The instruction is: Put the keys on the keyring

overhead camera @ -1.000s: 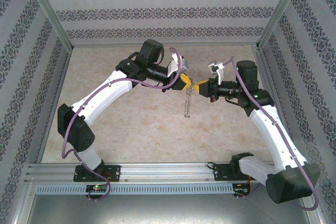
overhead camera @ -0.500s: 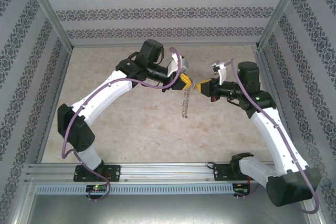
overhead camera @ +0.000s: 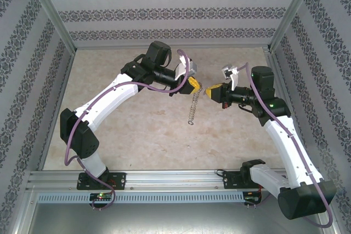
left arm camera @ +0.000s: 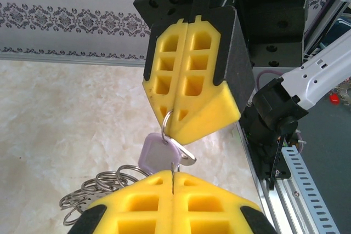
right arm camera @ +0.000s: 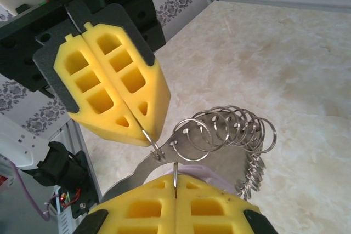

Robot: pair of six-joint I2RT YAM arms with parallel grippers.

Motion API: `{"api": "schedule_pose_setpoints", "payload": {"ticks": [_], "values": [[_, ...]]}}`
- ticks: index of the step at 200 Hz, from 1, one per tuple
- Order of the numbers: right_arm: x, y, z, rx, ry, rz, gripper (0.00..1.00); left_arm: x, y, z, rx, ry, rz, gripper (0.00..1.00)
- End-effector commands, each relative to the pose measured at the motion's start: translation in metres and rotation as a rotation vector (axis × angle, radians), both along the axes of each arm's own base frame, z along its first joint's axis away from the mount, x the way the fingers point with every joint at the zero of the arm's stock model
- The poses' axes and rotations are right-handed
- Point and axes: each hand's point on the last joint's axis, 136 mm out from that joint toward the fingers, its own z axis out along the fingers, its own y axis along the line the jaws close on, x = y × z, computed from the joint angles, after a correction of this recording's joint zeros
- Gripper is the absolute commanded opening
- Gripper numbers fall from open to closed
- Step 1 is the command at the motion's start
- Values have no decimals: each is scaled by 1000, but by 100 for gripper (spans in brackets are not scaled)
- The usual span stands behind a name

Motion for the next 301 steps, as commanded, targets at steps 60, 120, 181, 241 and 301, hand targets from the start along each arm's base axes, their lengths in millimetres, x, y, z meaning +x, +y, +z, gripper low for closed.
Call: {"api": "schedule_pose_setpoints", "payload": {"ticks": [60, 120, 181, 241, 301], "values": [[-10, 17, 13, 28, -10, 97, 0, -9, -6, 12, -31, -31, -60, 0], [-4, 19, 17, 25, -25, 105, 0, -11, -6, 12, -34, -27, -74, 0], [1, 22, 10, 21, -2, 111, 0, -11, -5, 15, -41, -39, -73, 0], [0, 26, -4, 26, 45, 123, 0, -9, -5, 19, -55, -69, -52, 0], [1, 28, -13, 26, 94, 129, 0, -8, -4, 22, -66, -90, -45, 0]]}}
